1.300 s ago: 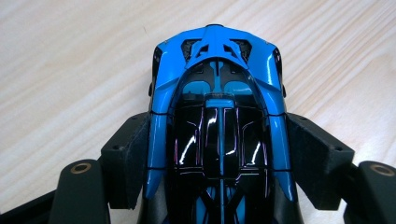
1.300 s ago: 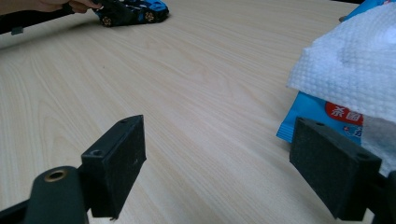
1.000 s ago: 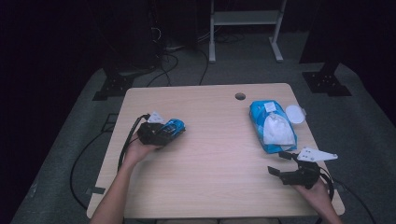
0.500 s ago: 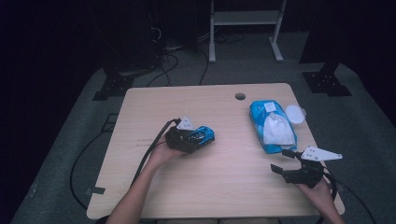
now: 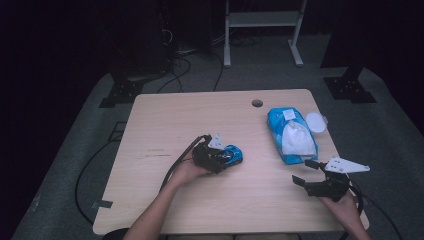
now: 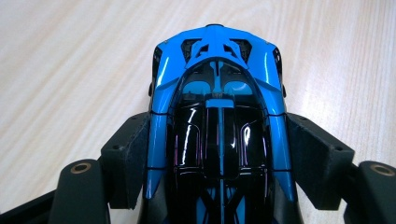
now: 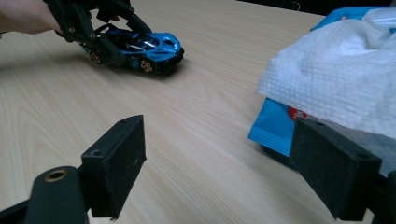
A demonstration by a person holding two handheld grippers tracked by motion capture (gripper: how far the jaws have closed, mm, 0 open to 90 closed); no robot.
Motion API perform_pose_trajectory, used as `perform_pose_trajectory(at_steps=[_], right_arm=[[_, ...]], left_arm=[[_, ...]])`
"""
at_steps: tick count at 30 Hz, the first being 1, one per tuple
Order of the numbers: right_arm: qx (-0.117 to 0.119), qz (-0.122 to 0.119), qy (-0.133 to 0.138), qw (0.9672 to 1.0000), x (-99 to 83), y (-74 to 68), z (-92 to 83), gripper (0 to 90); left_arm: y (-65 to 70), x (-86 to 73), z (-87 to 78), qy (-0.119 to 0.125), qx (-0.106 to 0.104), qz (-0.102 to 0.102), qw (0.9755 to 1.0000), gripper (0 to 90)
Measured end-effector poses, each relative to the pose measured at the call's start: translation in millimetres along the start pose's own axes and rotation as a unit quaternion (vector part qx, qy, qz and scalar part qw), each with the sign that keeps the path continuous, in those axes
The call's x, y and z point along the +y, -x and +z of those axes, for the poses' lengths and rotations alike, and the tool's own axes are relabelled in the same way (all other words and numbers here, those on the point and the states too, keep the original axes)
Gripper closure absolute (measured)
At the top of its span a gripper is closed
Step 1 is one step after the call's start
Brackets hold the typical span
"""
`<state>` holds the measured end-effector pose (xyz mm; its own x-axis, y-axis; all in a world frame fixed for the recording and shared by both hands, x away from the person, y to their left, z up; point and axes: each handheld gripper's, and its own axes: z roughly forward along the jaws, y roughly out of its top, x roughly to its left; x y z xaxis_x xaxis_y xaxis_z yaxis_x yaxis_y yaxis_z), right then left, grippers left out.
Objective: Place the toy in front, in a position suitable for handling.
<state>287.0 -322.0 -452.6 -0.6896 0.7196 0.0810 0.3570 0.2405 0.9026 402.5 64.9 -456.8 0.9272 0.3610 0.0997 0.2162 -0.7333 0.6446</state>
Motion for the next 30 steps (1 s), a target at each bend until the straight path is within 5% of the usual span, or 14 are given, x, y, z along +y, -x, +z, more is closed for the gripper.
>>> perform_pose_trajectory(at_steps=[5,13,18,23,30], right_arm=[[-0.011,0.004,0.0,0.9999,1.5,1.9,-3.2,17.5],[-0.056,-0.019,0.0,0.9983,33.8,10.6,-7.0,19.9],[-0.092,-0.041,-0.008,0.9949,58.5,25.6,5.7,20.2],[-0.114,-0.031,-0.024,0.9927,69.3,49.4,24.9,21.0],[-0.114,0.004,-0.05,0.9922,59.4,66.6,49.1,29.6]], left_arm=[[2.3,-2.6,6.6,-0.004,-0.005,-0.001,1.0,28.0],[-0.1,-5.7,6.5,0.005,-0.016,-0.016,0.9997,27.3],[0.7,-8.5,-4.8,0.036,-0.009,-0.016,0.9992,18.1],[2.2,-15.3,-18.9,0.04,-0.002,-0.02,0.999,13.5],[3.8,-30.2,-35.3,0.052,0.002,-0.028,0.9983,11.9]])
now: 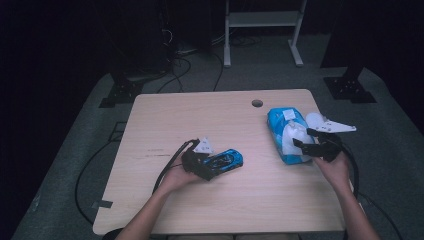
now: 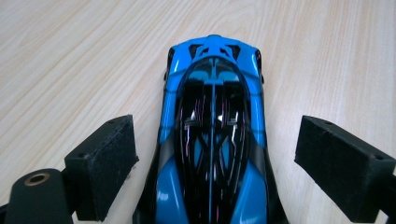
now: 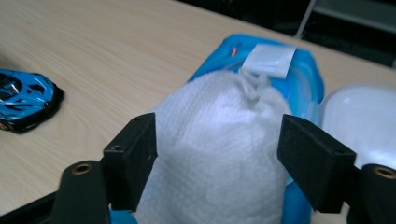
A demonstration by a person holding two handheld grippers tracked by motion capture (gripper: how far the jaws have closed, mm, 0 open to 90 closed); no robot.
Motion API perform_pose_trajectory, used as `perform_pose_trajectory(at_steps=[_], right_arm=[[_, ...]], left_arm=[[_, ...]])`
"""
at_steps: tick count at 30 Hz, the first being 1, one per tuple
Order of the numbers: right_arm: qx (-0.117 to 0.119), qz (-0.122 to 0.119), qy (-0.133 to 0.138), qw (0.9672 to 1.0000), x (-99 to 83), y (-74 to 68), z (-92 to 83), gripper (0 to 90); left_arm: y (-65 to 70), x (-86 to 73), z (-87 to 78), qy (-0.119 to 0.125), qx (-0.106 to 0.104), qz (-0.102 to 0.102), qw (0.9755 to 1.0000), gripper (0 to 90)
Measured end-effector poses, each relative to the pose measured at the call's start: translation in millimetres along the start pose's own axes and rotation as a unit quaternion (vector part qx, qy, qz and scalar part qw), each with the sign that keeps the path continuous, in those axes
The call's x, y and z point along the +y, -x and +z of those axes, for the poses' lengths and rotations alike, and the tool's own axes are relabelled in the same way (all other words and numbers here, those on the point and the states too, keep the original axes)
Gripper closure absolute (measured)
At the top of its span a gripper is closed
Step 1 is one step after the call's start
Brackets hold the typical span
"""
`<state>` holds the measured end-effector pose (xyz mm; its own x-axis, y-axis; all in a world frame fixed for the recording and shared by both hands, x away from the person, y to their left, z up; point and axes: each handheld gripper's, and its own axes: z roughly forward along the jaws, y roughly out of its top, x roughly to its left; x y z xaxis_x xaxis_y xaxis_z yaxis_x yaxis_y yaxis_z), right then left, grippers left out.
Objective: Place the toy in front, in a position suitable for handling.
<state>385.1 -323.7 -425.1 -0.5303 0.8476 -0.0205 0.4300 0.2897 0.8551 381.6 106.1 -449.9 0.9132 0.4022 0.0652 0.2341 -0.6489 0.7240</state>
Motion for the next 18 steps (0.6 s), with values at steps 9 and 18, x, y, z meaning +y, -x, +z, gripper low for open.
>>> perform_pose_trajectory(at_steps=[9,18], right_arm=[[0.004,0.02,-0.039,0.999,-5.7,4.1,10.9,56.1],[0.003,0.006,-0.037,0.9993,-7.0,1.1,6.6,83.1]], left_arm=[[-5.2,-20.6,-8.6,0.003,0.004,-0.031,0.9995,10.7],[-6.0,-25.6,-10.3,0.004,0.009,-0.03,0.9995,10.7]])
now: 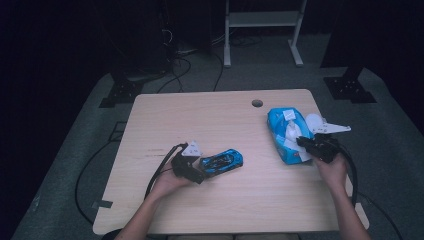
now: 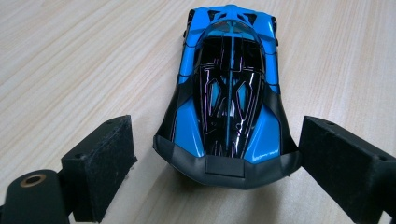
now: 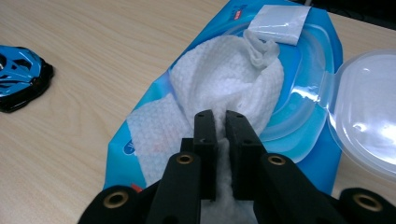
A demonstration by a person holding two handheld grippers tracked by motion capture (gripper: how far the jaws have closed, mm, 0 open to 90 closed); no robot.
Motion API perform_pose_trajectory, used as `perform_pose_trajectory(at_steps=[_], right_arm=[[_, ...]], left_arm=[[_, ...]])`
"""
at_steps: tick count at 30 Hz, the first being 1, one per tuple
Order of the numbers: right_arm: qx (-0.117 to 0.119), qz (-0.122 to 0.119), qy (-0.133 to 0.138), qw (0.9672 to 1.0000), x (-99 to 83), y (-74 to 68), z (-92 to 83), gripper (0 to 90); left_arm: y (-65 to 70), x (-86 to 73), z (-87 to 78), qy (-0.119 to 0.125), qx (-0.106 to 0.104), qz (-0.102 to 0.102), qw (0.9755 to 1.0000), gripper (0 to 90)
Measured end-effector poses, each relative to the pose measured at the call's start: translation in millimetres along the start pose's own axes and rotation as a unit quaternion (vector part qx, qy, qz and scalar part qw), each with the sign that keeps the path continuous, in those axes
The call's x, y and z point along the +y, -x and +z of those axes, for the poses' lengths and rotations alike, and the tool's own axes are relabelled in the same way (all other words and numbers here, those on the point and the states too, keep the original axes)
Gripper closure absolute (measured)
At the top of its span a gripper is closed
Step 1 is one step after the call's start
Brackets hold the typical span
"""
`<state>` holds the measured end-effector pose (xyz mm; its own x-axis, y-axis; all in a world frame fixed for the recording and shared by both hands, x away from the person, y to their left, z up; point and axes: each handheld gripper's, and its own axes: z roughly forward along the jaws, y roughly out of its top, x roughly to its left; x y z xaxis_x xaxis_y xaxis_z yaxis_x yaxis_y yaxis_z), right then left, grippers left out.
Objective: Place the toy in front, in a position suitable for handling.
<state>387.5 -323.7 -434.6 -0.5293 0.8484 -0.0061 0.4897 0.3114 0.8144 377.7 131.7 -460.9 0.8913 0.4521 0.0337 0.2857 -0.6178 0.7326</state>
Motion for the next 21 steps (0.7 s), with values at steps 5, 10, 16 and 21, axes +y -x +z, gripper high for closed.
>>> perform_pose_trajectory(at_steps=[5,10,16,21], right_arm=[[0.014,0.01,0.025,0.9995,2.1,2.1,-9.2,85.4],[0.025,0.02,0.063,0.9975,6.9,4.4,-25.9,85.9],[0.042,0.031,0.105,0.9931,12.5,2.1,-47.8,86.2],[0.063,-0.006,0.136,0.9886,29.3,-19.0,-74.2,86.6]], left_arm=[[-0.1,0.0,1.8,-0.001,0.003,0.001,1.0,10.7],[-0.3,-0.3,2.2,-0.002,0.001,0.002,1.0,11.5],[-0.5,-0.6,1.6,0.001,0.001,0.0,1.0,11.4],[-1.1,-0.8,1.3,0.005,-0.002,-0.003,1.0,11.5]])
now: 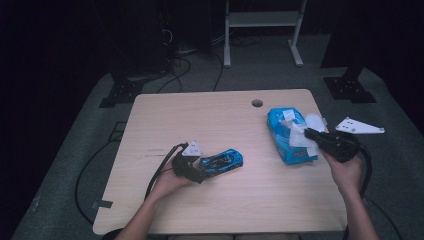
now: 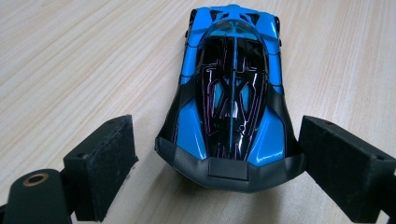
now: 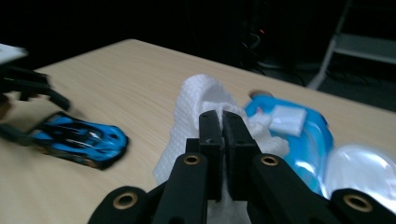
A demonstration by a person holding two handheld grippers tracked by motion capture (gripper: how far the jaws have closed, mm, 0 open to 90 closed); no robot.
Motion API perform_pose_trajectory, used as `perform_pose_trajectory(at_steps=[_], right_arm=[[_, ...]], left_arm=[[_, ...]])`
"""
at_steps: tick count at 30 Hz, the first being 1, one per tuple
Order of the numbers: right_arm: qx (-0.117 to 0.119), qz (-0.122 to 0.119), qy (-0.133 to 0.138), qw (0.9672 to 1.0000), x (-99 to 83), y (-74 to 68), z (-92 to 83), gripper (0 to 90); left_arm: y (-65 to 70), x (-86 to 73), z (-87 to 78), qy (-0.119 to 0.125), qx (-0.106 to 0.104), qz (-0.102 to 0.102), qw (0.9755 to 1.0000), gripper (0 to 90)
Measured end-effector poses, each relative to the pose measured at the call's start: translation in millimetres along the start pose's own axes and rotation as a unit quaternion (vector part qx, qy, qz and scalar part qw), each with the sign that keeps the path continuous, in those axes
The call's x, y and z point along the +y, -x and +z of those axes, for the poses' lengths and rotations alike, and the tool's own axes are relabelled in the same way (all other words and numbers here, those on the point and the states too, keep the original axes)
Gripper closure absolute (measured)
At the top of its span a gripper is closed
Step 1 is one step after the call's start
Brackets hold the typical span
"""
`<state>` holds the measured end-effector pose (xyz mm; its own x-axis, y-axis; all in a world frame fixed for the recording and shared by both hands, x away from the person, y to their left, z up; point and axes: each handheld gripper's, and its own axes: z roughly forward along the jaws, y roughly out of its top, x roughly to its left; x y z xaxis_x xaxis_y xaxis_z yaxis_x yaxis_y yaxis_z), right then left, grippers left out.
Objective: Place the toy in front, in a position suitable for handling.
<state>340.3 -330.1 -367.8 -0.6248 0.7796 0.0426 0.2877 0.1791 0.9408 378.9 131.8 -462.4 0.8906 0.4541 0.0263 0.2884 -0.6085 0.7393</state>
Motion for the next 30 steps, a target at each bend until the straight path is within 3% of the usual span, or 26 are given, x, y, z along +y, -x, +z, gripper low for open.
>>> perform_pose_trajectory(at_steps=[3,6,12,14,15,18,22,25,30], right_arm=[[0.033,-0.028,0.002,0.9991,16.5,-23.8,-6.9,86.5],[0.077,-0.047,-0.01,0.9959,28.6,-49.1,-4.8,86.5],[0.179,-0.042,-0.046,0.9819,32.9,-83.5,32.2,86.4],[0.185,-0.042,-0.059,0.98,31.9,-88.2,41.3,86.3],[0.192,-0.049,-0.08,0.977,28.8,-95.1,60.1,86.3],[0.216,-0.035,-0.117,0.9687,22.1,-97.2,92.2,86.2],[0.229,-0.021,-0.152,0.9614,11.3,-99.4,129.2,86.0],[0.217,-0.037,-0.168,0.9608,5.8,-102.8,147.5,84.8],[0.199,-0.039,-0.181,0.9624,-10.5,-107.5,172.5,76.5]], left_arm=[[-0.3,0.1,-1.4,0.0,-0.001,0.0,1.0,11.4],[0.1,0.5,-1.6,0.003,-0.003,-0.001,1.0,11.6],[1.3,1.2,-0.4,0.003,-0.01,0.003,0.9999,12.2],[1.3,1.2,0.0,0.001,-0.011,0.004,0.9999,12.5],[1.4,1.2,0.7,-0.002,-0.014,0.006,0.9999,12.7],[1.6,1.4,0.4,0.0,-0.017,0.005,0.9998,13.6],[0.6,1.0,-0.1,0.001,-0.018,0.002,0.9998,14.1],[0.4,0.1,-0.4,0.003,-0.024,0.0,0.9997,19.1],[0.9,-1.1,-0.2,-0.002,-0.024,0.001,0.9997,19.0]])
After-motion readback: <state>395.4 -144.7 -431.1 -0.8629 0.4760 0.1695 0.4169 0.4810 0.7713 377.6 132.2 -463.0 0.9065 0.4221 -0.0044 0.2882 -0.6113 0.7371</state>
